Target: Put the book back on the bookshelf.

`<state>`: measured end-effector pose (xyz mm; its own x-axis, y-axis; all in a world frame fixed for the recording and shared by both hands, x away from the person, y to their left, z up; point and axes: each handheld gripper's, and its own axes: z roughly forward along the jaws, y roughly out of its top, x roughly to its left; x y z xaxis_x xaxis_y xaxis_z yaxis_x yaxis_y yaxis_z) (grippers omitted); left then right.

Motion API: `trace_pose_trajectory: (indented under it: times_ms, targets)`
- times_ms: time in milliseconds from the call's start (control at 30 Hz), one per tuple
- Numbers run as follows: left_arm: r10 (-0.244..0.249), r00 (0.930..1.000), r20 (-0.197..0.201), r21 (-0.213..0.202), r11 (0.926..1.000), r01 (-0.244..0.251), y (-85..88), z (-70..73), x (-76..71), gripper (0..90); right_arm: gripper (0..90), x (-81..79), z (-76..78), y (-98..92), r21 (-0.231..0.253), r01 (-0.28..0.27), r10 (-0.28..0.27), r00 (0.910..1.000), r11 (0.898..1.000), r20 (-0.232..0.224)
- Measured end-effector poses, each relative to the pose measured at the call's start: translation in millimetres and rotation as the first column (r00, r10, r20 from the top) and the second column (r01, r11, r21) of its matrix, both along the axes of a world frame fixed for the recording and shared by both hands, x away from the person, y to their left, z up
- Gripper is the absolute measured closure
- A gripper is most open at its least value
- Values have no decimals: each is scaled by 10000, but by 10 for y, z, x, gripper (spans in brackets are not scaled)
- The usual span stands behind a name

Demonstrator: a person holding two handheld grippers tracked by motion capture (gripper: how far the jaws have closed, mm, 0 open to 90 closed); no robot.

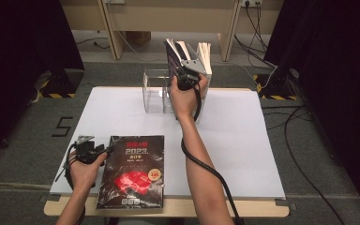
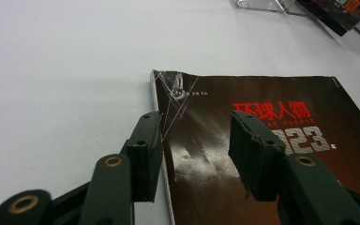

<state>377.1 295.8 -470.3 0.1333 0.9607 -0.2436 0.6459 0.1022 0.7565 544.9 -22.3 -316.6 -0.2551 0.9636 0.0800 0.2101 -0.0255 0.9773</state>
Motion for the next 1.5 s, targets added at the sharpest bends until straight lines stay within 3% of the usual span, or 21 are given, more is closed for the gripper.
trace_pose_trajectory:
  times_ms: [367, 633, 1000, 1500]
  targets:
    - [-23, 10000, -10, -3, 10000, 23, 2, -10, 3, 536, 844, 67, -103, 47, -165, 73, -76, 9998, 9998, -190]
    - [-45, 10000, -11, 22, 10000, 45, -9, -7, -2, 536, 837, 81, -85, 47, -318, 109, -120, 9994, 9994, -338]
    - [-145, 9999, -38, 49, 9999, 146, -48, -19, 0, 536, 762, 91, -123, -33, -501, -210, 176, 9976, 9985, -674]
    - [-142, 9999, -27, 30, 9999, 142, -54, -21, -7, 535, 702, -117, -187, -152, 311, -613, 637, 9944, 9976, -839]
